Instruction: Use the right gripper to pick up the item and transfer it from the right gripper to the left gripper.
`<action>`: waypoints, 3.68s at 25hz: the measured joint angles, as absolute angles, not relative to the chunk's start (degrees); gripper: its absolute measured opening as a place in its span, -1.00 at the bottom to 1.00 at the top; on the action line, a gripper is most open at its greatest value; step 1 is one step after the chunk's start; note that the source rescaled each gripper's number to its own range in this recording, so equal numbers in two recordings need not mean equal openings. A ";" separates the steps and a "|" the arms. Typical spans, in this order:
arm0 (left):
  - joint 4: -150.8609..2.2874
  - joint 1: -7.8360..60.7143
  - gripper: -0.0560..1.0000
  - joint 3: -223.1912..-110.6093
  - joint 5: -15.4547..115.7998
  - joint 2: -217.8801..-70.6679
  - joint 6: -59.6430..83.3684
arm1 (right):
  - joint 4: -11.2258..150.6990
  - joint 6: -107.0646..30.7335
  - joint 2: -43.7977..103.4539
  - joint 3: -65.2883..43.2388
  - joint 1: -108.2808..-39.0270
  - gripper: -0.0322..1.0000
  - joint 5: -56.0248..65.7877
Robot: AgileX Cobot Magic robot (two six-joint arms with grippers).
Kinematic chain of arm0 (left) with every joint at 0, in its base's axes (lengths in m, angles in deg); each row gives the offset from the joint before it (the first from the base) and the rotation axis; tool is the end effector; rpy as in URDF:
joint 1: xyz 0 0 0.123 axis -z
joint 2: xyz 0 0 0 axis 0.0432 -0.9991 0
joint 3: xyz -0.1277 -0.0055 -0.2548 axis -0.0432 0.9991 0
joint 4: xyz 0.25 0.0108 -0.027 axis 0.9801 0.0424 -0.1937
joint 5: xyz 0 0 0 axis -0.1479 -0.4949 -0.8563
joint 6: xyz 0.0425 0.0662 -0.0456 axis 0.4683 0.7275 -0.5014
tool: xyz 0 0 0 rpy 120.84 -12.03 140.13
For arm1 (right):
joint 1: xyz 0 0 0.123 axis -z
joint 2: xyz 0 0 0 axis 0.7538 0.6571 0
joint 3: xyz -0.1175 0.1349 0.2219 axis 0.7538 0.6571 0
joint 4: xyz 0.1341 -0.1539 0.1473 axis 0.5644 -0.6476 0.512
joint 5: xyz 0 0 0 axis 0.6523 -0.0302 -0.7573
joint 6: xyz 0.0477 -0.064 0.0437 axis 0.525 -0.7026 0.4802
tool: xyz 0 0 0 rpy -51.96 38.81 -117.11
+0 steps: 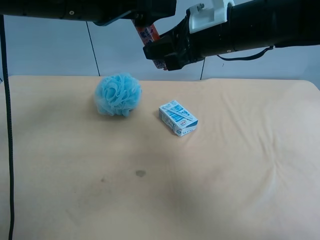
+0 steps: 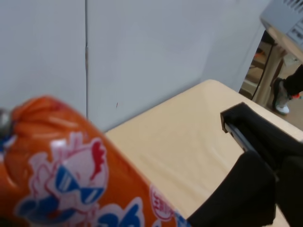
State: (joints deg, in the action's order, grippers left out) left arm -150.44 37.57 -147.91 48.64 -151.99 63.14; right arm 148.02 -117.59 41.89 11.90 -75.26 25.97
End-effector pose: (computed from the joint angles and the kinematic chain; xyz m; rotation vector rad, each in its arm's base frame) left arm 0.2635 -0.1958 0.3394 0.5621 1.7877 -0.5655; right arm 0.2714 0.1855 0.2964 -1.0385 1.7128 0.6356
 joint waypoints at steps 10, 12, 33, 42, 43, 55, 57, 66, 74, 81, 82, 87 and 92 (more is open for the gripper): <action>-151.00 37.73 0.89 -150.77 49.10 -152.06 63.14 | 148.54 -118.13 41.89 11.90 -75.26 -0.93 26.11; -151.00 37.73 0.75 -150.77 49.17 -152.06 63.14 | 148.61 -118.13 41.89 11.90 -75.26 -0.93 26.11; -151.70 37.83 -0.86 -150.99 49.61 -152.06 62.70 | 150.03 -119.14 41.89 11.90 -75.56 -0.93 24.95; -151.40 37.83 -0.89 -150.99 49.66 -152.06 62.95 | 150.81 -119.00 40.67 11.90 -75.56 -0.40 21.78; -151.40 37.83 -0.89 -150.99 49.76 -152.06 62.95 | 151.02 -118.86 39.89 11.90 -75.56 -0.17 20.42; -149.42 37.83 -0.89 -150.99 51.66 -152.12 63.18 | 138.13 -99.11 25.49 11.85 -75.56 0.34 11.16; -149.00 37.83 -0.89 -150.99 52.44 -152.12 63.40 | 127.93 -88.76 23.35 11.85 -75.56 0.34 13.53; -146.49 37.83 -0.89 -150.99 60.57 -152.12 63.69 | 69.46 -31.86 13.69 11.85 -75.56 0.34 31.24; -146.49 37.83 -0.89 -150.99 61.07 -152.12 64.04 | 55.09 -19.95 1.96 11.96 -75.56 0.34 48.60; -146.49 37.83 -0.89 -150.99 61.07 -152.12 64.04 | 55.25 -17.13 -12.40 22.54 -75.56 0.34 49.78; -146.49 37.83 -0.89 -150.99 61.07 -152.12 64.04 | 55.37 -16.33 -14.43 24.38 -75.56 0.34 50.02; -146.49 37.83 -0.89 -150.99 61.07 -152.12 64.04 | 57.48 -13.98 -24.17 31.41 -75.56 0.34 51.16; -146.49 37.83 -0.89 -150.99 61.07 -152.12 64.50 | 58.55 -13.92 -32.63 34.25 -75.56 0.34 57.53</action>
